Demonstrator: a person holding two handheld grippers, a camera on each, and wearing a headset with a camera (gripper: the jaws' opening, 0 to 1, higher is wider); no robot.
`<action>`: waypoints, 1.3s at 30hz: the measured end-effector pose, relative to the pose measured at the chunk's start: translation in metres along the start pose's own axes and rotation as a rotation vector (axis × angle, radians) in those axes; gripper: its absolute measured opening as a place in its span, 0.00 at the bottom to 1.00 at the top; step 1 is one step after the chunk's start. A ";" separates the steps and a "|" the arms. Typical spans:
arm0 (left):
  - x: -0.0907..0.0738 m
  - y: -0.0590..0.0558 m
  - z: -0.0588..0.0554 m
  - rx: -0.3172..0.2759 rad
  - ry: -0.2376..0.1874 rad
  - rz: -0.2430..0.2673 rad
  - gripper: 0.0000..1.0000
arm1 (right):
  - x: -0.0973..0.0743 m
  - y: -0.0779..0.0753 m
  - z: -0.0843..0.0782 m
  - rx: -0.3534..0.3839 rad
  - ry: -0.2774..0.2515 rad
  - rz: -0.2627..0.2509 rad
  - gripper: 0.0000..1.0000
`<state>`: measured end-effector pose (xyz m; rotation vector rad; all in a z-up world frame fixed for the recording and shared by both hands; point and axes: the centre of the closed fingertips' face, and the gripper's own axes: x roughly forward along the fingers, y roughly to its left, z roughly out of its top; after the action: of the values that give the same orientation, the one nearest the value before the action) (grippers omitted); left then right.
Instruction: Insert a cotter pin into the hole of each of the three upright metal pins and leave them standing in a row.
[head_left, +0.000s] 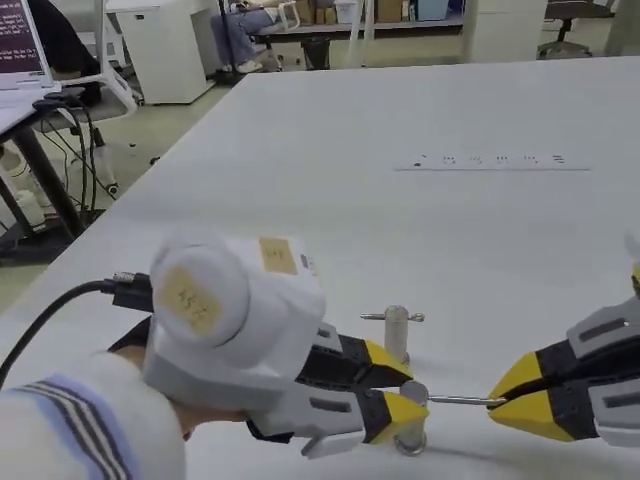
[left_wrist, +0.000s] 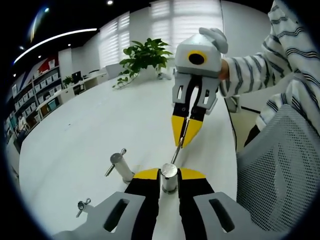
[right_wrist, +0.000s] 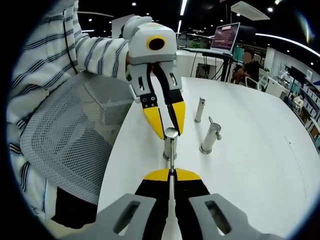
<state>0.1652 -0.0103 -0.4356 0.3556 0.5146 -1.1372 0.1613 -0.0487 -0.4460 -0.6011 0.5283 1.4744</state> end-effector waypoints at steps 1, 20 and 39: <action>0.000 0.000 0.000 0.002 0.000 -0.002 0.10 | 0.000 0.000 0.000 0.001 -0.004 0.000 0.00; 0.003 -0.002 -0.001 0.004 -0.001 -0.008 0.09 | 0.026 0.002 0.019 -0.052 -0.012 0.024 0.00; 0.004 -0.003 -0.001 0.006 -0.001 -0.019 0.10 | 0.033 0.003 0.021 -0.097 -0.033 0.056 0.09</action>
<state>0.1633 -0.0139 -0.4385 0.3557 0.5144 -1.1577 0.1592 -0.0099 -0.4518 -0.6416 0.4530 1.5670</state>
